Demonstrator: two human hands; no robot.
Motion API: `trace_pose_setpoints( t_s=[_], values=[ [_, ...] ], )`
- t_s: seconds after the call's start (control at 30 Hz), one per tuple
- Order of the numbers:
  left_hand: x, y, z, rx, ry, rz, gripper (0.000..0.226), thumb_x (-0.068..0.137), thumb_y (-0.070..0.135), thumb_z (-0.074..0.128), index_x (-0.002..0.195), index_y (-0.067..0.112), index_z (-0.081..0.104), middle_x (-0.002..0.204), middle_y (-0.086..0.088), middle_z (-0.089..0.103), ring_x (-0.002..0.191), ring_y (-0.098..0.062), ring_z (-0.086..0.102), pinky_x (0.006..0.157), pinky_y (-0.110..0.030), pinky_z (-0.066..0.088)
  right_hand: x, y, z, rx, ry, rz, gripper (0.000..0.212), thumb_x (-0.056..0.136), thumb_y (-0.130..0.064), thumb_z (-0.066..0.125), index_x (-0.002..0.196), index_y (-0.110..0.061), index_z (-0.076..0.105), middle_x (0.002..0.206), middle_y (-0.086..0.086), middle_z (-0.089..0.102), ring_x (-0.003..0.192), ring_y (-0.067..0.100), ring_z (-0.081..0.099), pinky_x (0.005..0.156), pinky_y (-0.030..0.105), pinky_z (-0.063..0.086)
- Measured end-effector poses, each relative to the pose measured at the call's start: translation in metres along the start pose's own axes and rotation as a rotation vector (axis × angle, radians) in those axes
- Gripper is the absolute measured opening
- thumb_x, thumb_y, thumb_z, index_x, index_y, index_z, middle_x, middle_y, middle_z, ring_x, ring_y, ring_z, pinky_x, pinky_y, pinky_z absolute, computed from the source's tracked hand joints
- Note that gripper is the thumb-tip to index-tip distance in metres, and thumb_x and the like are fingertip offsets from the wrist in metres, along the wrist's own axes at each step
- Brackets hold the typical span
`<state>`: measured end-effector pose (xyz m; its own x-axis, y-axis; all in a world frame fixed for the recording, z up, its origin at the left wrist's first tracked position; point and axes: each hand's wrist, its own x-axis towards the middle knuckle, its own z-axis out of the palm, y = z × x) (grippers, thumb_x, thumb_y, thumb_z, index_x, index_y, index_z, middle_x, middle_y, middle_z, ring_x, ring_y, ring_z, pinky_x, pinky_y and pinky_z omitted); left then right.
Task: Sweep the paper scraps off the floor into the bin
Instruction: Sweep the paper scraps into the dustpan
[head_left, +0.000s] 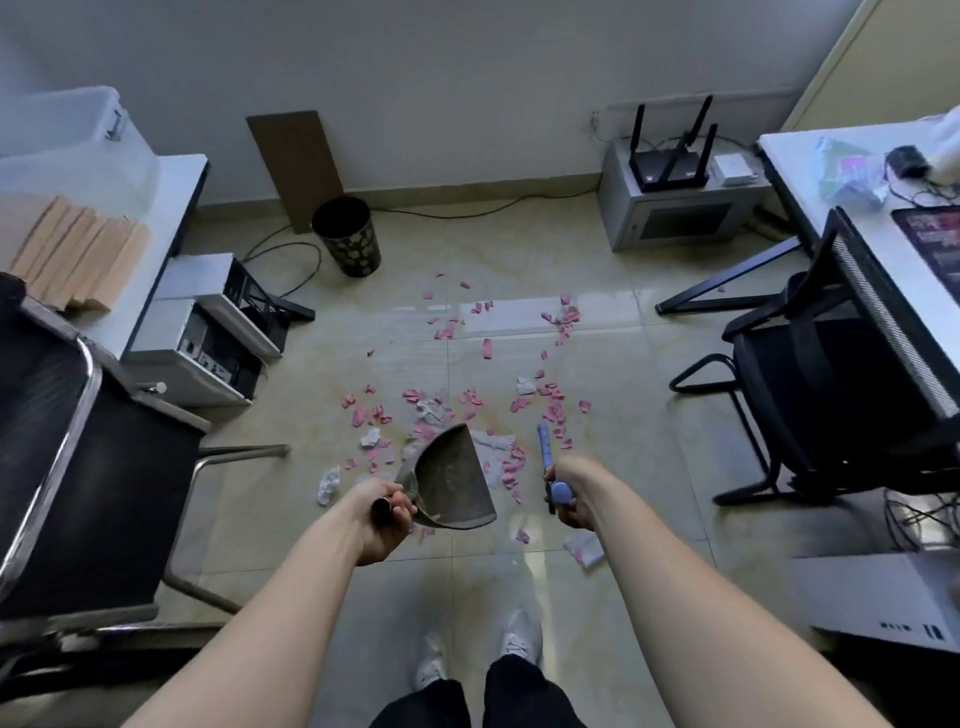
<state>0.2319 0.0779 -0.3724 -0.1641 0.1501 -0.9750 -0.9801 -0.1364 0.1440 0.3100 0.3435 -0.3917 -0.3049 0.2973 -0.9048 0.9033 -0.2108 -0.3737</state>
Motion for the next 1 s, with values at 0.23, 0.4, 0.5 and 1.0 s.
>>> trace_pose_setpoints(
  t_s=[0.23,0.4,0.5,1.0],
  values=[
    [0.032,-0.028,-0.018,0.045,-0.009,-0.061,0.023,0.099,0.009,0.041,0.079,0.002,0.05,0.062,-0.005,0.045,0.028,-0.009,0.04,0.029,-0.014,0.036,-0.014,0.035,-0.002,0.034,0.063,0.021,0.02,0.098,0.002,0.044,0.082,-0.007,0.049,0.072,0.009,0.041,0.058,0.023,0.036,0.054,0.028,0.03],
    [0.048,-0.054,-0.024,0.009,-0.002,-0.066,0.026,0.098,0.003,0.04,0.073,0.006,0.048,0.075,-0.009,0.048,0.027,-0.012,0.048,0.03,-0.012,0.036,-0.013,0.062,0.007,0.052,0.152,0.078,0.011,0.083,-0.002,0.045,0.083,-0.006,0.055,0.075,0.009,0.047,0.065,0.021,0.038,0.057,0.026,0.025],
    [0.065,-0.066,-0.033,-0.023,0.009,-0.108,0.013,0.097,0.005,0.041,0.093,0.004,0.052,0.075,-0.009,0.051,0.029,-0.012,0.049,0.03,-0.013,0.037,-0.005,0.075,0.008,0.115,0.194,0.094,0.026,0.091,0.004,0.038,0.083,-0.012,0.055,0.071,0.005,0.049,0.062,0.021,0.036,0.048,0.022,0.027],
    [0.109,-0.122,-0.009,-0.011,0.135,-0.087,0.017,0.097,0.013,0.044,0.086,0.0,0.049,0.093,-0.016,0.058,0.053,-0.022,0.062,0.033,-0.017,0.043,0.049,0.143,-0.033,0.525,0.309,0.181,0.061,0.085,-0.002,0.044,0.136,-0.03,0.063,0.082,0.006,0.048,0.056,0.021,0.039,0.044,0.016,0.032]
  ],
)
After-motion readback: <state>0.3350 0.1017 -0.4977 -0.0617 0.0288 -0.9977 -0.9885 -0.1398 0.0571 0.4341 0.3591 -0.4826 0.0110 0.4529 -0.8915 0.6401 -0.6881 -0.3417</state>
